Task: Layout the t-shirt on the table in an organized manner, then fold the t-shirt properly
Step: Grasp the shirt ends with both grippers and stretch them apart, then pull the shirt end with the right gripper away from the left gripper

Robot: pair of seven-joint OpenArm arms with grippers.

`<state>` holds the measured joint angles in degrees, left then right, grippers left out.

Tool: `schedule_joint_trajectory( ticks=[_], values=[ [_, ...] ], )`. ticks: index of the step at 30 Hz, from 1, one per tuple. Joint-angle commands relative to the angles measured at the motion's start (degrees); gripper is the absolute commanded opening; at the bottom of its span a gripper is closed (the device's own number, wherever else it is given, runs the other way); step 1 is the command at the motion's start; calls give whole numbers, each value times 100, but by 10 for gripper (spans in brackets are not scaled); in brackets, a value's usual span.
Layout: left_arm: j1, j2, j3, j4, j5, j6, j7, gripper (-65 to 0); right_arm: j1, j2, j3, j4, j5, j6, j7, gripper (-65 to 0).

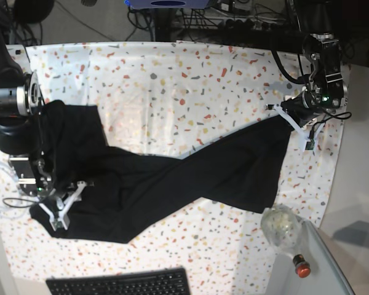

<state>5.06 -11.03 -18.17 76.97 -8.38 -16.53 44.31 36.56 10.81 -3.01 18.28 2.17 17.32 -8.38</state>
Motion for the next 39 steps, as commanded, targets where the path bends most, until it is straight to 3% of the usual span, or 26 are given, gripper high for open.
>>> schedule_joint_trajectory(
  ticks=[1,2,3,9,16,19,24,29,34,39],
  values=[
    [-53,-80,-16,88,-10,23,-93,-650,226,58,6,75,42,-22,157,-540],
    [-53,-80,-16,79,-10,23,-93,-650,199,66,15,75,42,-22,183,-630],
    [-53,-80,-16,79,-10,23,-93,-650,182,75,15,75,51,-22,183,-650],
    [-88,-80,-16,61,25,23,-128,-650,-12,93,24,479,59,-22,-10,-650],
    [-124,-220,-16,61,-10,23,-128,-650,-1796,181,912,4602,59,13,-2243,-650],
    [-141,-220,-16,70,-10,23,-128,-650,-2517,154,938,6027,59,13,-2762,-650],
    [-220,-229,-16,70,34,23,-137,-650,-3282,-39,955,7442,59,-5,-3553,-650],
    [-220,-229,-16,96,34,23,-137,-650,-4029,-259,1017,7838,59,-22,-4239,-650],
    [-194,-229,-16,105,43,23,-137,-650,-4522,-786,1729,7802,51,-13,-4555,-650],
    [-229,-229,-16,88,43,23,-137,-650,-4530,-813,1791,8013,68,162,-4898,-650]
  ],
)
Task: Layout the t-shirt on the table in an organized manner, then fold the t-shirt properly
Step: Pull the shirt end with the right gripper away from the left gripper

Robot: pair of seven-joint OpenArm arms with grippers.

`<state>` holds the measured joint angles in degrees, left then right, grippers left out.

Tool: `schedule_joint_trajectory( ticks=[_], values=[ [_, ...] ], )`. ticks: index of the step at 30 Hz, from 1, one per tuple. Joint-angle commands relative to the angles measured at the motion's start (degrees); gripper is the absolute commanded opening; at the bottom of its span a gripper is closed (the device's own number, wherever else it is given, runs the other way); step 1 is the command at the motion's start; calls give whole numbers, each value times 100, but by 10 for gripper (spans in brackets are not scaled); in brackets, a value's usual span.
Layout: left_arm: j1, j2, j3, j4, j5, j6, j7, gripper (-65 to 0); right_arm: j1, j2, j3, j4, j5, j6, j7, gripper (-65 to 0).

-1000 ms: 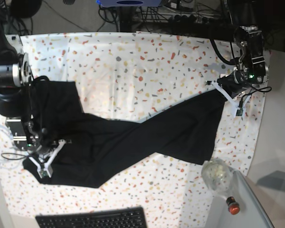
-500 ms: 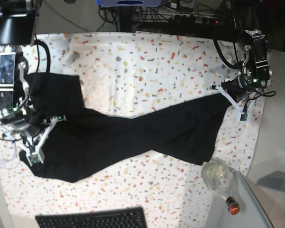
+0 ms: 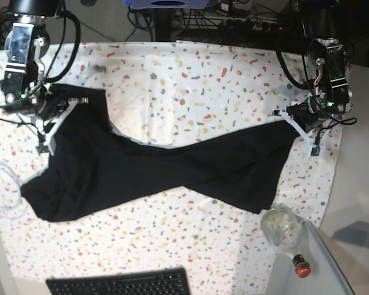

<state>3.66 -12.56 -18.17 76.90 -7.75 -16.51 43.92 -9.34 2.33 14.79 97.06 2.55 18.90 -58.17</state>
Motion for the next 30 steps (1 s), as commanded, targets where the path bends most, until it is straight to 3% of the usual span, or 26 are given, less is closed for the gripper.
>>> schedule_joint_trajectory(
  ticks=[1,2,4,6,9,11,15,18,22,30],
  values=[
    [-98,-76,-16,85,-21,21,-98,-650,60,35,3,215,31,207,55,-650],
    [-98,-76,-16,85,-21,21,-98,-650,60,35,38,294,31,462,11,-629],
    [-98,-76,-16,85,-21,21,-98,-650,68,35,64,479,31,849,2,-486],
    [-98,-76,-16,85,-21,21,-98,-650,86,9,398,760,31,1016,142,-411],
    [-63,-76,-16,94,-21,21,-98,-650,429,-97,943,883,22,1051,485,-378],
    [-45,-111,-16,85,-21,21,-98,-650,833,71,1207,690,22,1060,521,-375],
    [-45,-173,-16,94,-21,21,-98,-650,1853,422,1260,-980,31,1095,564,-297],
    [-45,-182,-16,103,-21,21,-98,-650,2372,607,1269,-2141,31,1508,732,-212],
    [-45,-182,-16,85,-21,21,-98,-650,2512,651,1269,-2976,31,2036,1127,-198],
    [-45,-182,-16,85,-21,21,-98,-650,2416,660,1269,-3565,31,2045,1822,-198]
  ],
)
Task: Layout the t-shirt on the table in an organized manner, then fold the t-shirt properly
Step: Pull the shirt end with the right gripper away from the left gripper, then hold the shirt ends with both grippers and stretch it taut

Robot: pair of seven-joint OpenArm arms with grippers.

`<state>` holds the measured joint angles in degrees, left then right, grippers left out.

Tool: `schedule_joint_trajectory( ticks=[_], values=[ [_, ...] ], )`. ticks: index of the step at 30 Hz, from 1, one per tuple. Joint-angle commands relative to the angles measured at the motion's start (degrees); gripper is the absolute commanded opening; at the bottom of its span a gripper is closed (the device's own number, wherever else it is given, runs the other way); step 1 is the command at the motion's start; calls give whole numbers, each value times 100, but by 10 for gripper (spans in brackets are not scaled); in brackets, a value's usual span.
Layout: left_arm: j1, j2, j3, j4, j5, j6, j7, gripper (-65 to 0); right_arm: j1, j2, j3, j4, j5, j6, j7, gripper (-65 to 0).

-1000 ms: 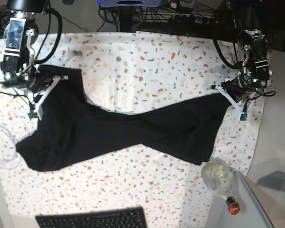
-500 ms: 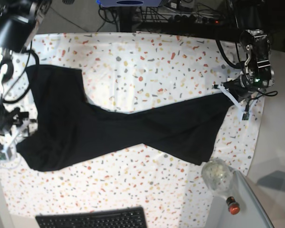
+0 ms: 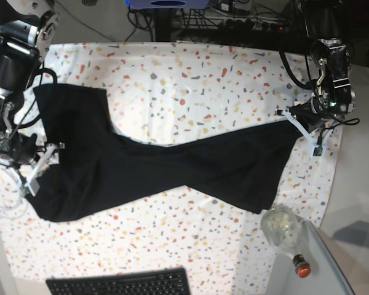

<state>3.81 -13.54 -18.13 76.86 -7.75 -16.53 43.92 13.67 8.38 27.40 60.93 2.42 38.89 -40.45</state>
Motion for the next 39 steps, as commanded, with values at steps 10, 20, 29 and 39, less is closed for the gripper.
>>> schedule_joint_trajectory(
  ticks=[10,20,29,39],
  values=[
    [-61,-83,-20,81,-21,23,-98,-650,272,116,-28,-717,44,71,348,-266],
    [-61,-66,-11,239,-21,23,-54,-650,-9,116,306,206,44,111,-443,-650],
    [-192,40,472,1250,-21,23,-36,-650,-1002,28,658,3354,44,111,-2087,-650],
    [-386,163,754,679,-21,23,-54,-650,-686,19,377,1296,35,111,-1621,-650]
  ],
)
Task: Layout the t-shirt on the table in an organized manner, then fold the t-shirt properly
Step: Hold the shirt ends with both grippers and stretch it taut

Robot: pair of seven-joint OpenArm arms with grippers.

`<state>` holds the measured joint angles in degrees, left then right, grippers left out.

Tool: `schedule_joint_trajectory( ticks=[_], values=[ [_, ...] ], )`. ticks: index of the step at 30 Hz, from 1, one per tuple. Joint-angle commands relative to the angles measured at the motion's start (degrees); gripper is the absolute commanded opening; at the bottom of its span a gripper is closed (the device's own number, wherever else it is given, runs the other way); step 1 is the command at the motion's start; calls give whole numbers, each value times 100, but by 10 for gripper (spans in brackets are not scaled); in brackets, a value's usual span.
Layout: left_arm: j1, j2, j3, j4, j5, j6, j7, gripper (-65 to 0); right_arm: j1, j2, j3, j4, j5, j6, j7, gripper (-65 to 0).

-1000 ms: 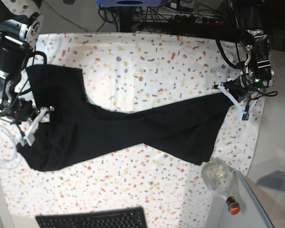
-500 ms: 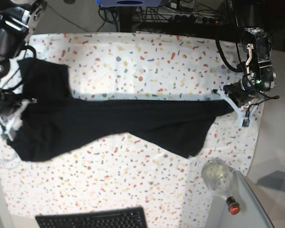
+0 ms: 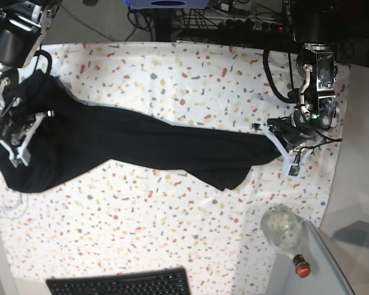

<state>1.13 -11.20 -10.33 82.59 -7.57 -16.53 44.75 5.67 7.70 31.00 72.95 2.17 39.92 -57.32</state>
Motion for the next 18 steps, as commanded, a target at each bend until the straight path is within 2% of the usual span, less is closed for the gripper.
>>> schedule_joint_trajectory(
  ticks=[1,5,6,8,9,11,18],
  values=[
    [-73,-115,-44,89,-38,23,-137,-650,105,87,16,6,59,8,172,-650],
    [41,-185,-290,71,-38,23,-146,-650,-18,87,25,165,68,8,233,-650],
    [50,-194,-361,45,-38,23,-146,-650,-106,87,25,393,68,8,268,-612],
    [59,-203,-528,36,-38,23,-146,-650,-290,-28,25,903,68,8,277,-450],
    [85,-203,-598,36,-38,23,-146,-650,-334,-72,16,1061,68,8,277,-390],
    [129,-203,-668,36,-29,23,-146,-650,-325,-124,-28,1158,68,8,277,-299],
    [138,-185,-624,45,-29,23,-128,-650,-299,-151,-28,1026,59,8,198,-288]
  ],
)
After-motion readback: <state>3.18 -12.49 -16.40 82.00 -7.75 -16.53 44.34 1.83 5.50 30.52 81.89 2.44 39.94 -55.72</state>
